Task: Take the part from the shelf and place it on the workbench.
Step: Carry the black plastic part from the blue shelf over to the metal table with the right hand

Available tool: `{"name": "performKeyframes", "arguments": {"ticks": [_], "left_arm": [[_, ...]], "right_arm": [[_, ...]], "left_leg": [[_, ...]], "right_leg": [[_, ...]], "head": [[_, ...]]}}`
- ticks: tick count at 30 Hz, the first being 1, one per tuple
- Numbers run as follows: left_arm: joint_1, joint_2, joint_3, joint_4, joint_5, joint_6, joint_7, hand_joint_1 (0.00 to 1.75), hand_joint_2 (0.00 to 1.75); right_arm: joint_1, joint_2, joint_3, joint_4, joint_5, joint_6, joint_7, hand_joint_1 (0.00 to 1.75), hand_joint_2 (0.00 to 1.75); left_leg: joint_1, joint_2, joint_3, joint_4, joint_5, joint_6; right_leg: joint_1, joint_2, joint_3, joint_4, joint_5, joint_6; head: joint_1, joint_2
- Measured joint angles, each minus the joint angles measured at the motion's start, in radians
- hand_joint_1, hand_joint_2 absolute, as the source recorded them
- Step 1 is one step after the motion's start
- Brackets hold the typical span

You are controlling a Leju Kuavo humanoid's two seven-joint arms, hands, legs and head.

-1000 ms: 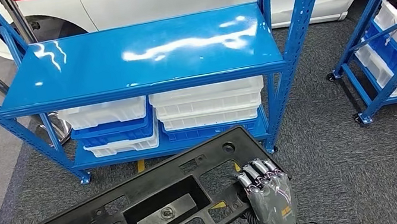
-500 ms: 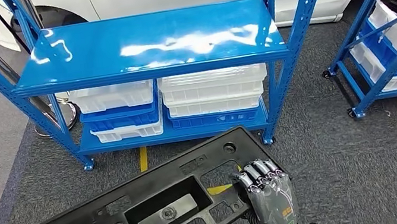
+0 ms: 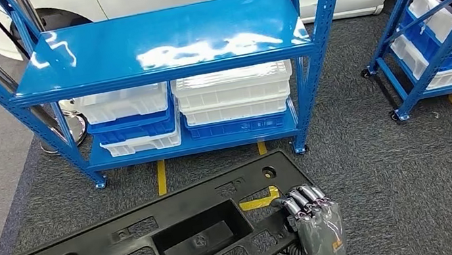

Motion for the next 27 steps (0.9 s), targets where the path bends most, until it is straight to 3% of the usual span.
{"name": "performKeyframes", "arguments": {"ticks": [1, 2, 3, 5, 7, 9, 11, 13, 15, 16, 17, 18, 19, 21, 23, 25, 27], "left_arm": [[0.000, 0.000, 0.000, 0.000, 0.000, 0.000, 0.000, 0.00, 1.75], [0.001, 0.000, 0.000, 0.000, 0.000, 0.000, 0.000, 0.00, 1.75], [0.001, 0.000, 0.000, 0.000, 0.001, 0.000, 0.000, 0.00, 1.75], [0.001, 0.000, 0.001, 0.000, 0.001, 0.000, 0.000, 0.00, 1.75], [0.002, 0.000, 0.001, 0.000, 0.001, 0.000, -0.001, 0.00, 1.75], [0.002, 0.000, 0.002, 0.000, 0.001, 0.000, -0.001, 0.00, 1.75], [0.002, 0.000, 0.003, 0.000, 0.002, 0.000, -0.002, 0.00, 1.75], [0.002, 0.000, 0.005, 0.000, 0.002, 0.001, -0.003, 0.00, 1.75], [0.003, 0.000, 0.009, 0.000, 0.003, 0.002, -0.003, 0.00, 1.75], [0.003, 0.000, 0.011, 0.000, 0.003, 0.002, -0.003, 0.00, 1.75], [0.004, 0.000, 0.014, 0.000, 0.004, 0.002, -0.003, 0.00, 1.75], [0.004, 0.000, 0.016, 0.000, 0.004, 0.002, -0.003, 0.00, 1.75], [0.004, -0.001, 0.017, 0.000, 0.005, 0.002, -0.004, 0.00, 1.75], [0.004, -0.001, 0.019, 0.000, 0.006, 0.002, -0.005, 0.00, 1.75], [0.004, -0.001, 0.022, 0.000, 0.008, 0.003, -0.006, 0.00, 1.75], [0.004, -0.001, 0.025, 0.000, 0.011, 0.004, -0.006, 0.00, 1.75], [0.004, -0.001, 0.028, 0.000, 0.013, 0.004, -0.007, 0.00, 1.75]], "right_arm": [[0.004, 0.000, -0.003, 0.000, -0.002, 0.000, 0.000, 1.75, 1.75], [0.007, 0.000, -0.005, -0.001, -0.003, 0.000, 0.000, 1.75, 1.75], [0.009, 0.001, -0.007, -0.001, -0.003, 0.000, 0.000, 1.75, 1.75], [0.011, 0.002, -0.010, -0.002, -0.003, 0.000, -0.001, 1.75, 1.75], [0.011, 0.003, -0.011, -0.005, -0.003, 0.000, -0.001, 1.75, 1.75], [0.012, 0.004, -0.013, -0.007, -0.004, 0.000, -0.003, 1.75, 1.75], [0.015, 0.004, -0.017, -0.009, -0.009, 0.000, -0.010, 1.75, 1.75], [0.021, 0.007, -0.024, -0.014, -0.018, 0.000, -0.025, 1.75, 1.75], [0.033, 0.013, -0.039, -0.020, -0.028, 0.000, -0.046, 1.75, 1.75], [0.041, 0.017, -0.050, -0.023, -0.035, 0.000, -0.058, 1.75, 1.75], [0.051, 0.022, -0.061, -0.027, -0.042, 0.000, -0.071, 1.75, 1.75], [0.059, 0.027, -0.073, -0.033, -0.050, 0.000, -0.084, 1.75, 1.75], [0.067, 0.034, -0.087, -0.040, -0.059, 0.000, -0.098, 1.75, 1.75], [0.079, 0.052, -0.116, -0.060, -0.078, 0.000, -0.131, 1.75, 1.75], [0.090, 0.075, -0.149, -0.083, -0.096, 0.000, -0.164, 1.75, 1.75], [0.106, 0.097, -0.190, -0.105, -0.115, 0.000, -0.192, 1.75, 1.75], [0.121, 0.120, -0.234, -0.126, -0.136, -0.001, -0.216, 1.75, 1.75]], "left_leg": [[0.004, 0.000, -0.014, 0.047, -0.016, -0.004], [0.007, 0.000, -0.012, 0.062, -0.013, -0.007], [0.010, 0.000, 0.010, 0.036, 0.007, -0.009], [0.016, -0.013, 0.090, -0.096, 0.063, -0.010], [0.016, -0.035, 0.148, -0.199, 0.083, -0.005], [0.012, -0.040, 0.156, -0.221, 0.079, 0.002], [0.015, -0.028, 0.158, -0.232, 0.083, 0.015], [0.017, -0.014, 0.159, -0.242, 0.089, 0.032], [0.012, 0.002, 0.157, -0.241, 0.088, 0.042], [0.009, 0.009, 0.156, -0.240, 0.087, 0.044], [0.007, 0.016, 0.155, -0.238, 0.086, 0.046], [0.005, 0.023, 0.155, -0.235, 0.085, 0.046], [0.004, 0.030, 0.155, -0.232, 0.082, 0.046], [-0.001, 0.041, 0.154, -0.221, 0.076, 0.041], [-0.006, 0.052, 0.151, -0.213, 0.071, 0.034], [-0.008, 0.067, 0.152, -0.213, 0.070, 0.026], [-0.005, 0.057, 0.145, -0.193, 0.049, 0.015]], "right_leg": [[0.000, 0.001, -0.005, 0.002, 0.002, 0.001], [-0.001, 0.003, -0.009, 0.004, 0.004, 0.002], [-0.001, 0.007, -0.011, 0.006, 0.005, 0.003], [-0.003, 0.015, -0.012, 0.008, 0.006, 0.007], [-0.004, 0.024, -0.018, 0.009, 0.010, 0.017], [-0.004, 0.034, -0.025, 0.008, 0.017, 0.031], [-0.004, 0.034, -0.030, 0.013, 0.013, 0.041], [-0.002, 0.021, -0.060, 0.077, -0.028, 0.046], [-0.001, 0.012, -0.124, 0.206, -0.088, 0.047], [-0.001, 0.012, -0.151, 0.261, -0.104, 0.047], [-0.001, 0.011, -0.164, 0.286, -0.103, 0.047], [-0.001, 0.009, -0.159, 0.272, -0.082, 0.045], [0.000, 0.003, -0.135, 0.222, -0.048, 0.043], [0.006, -0.033, -0.075, 0.094, 0.006, 0.034], [0.012, -0.057, -0.052, 0.035, 0.019, 0.026], [0.013, -0.043, -0.056, 0.032, 0.022, 0.019], [0.009, -0.028, -0.057, 0.025, 0.030, 0.007]], "head": [[0.000, 0.000], [0.000, 0.000], [0.000, 0.000], [0.000, 0.000], [0.000, 0.000], [0.000, 0.000], [0.001, 0.000], [0.002, 0.000], [0.002, 0.000], [0.002, 0.000], [0.002, 0.000], [0.002, 0.000], [0.002, 0.000], [0.002, 0.000], [0.002, 0.000], [0.001, 0.000], [0.001, 0.000]]}}
